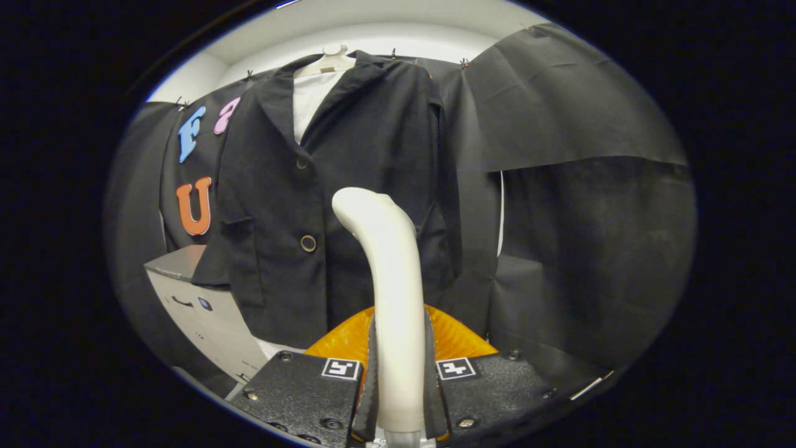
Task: Iron the clothes twice with a garment steamer, once on the left side and once on the right side.
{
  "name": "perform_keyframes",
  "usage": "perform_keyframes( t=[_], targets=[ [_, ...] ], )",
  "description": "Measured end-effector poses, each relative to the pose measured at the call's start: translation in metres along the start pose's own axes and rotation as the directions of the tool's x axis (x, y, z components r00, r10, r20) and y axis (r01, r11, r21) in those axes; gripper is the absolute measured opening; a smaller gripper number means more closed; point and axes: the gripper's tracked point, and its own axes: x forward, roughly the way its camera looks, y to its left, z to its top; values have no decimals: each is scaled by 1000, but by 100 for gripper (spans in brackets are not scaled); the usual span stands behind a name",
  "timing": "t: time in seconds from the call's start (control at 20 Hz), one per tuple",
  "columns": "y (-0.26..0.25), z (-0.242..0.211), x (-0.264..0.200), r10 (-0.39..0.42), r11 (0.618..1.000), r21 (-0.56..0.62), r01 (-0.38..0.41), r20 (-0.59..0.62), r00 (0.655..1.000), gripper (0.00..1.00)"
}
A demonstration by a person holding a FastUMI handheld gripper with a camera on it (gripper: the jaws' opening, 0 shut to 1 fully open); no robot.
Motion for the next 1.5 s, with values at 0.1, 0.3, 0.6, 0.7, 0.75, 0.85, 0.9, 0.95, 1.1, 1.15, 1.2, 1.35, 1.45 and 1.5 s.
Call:
perform_keyframes(
  t=[0.1, 0.3, 0.6, 0.7, 0.75, 0.85, 0.9, 0.95, 1.1, 1.15, 1.2, 1.35, 1.45, 1.5],
  targets=[
    [0, -23, 1, 1, 1000, -4, -1, -50, 999, 32],
    [-7, -54, 9, -23, 1000, 5, 24, -125, 992, 32],
    [-11, -65, 10, -38, 999, -23, 35, -139, 990, 32],
    [-14, -69, 12, -42, 999, -30, 38, -145, 988, 32],
    [-14, -72, 12, -45, 999, -30, 41, -152, 987, 32],
    [-15, -78, 12, -51, 999, -27, 47, -167, 985, 32],
    [-16, -82, 12, -53, 998, -27, 50, -175, 983, 32],
    [-20, -85, 11, -57, 998, -28, 53, -182, 982, 32],
    [-22, -95, 13, -65, 998, -33, 59, -207, 976, 32],
    [-21, -100, 13, -68, 997, -34, 62, -215, 974, 32],
    [-21, -103, 14, -71, 997, -39, 64, -221, 973, 32],
    [-22, -111, 13, -79, 996, -53, 68, -238, 968, 32],
    [-22, -117, 13, -81, 996, -58, 69, -253, 964, 32],
    [-22, -120, 13, -83, 996, -60, 70, -260, 962, 32]
  ],
)
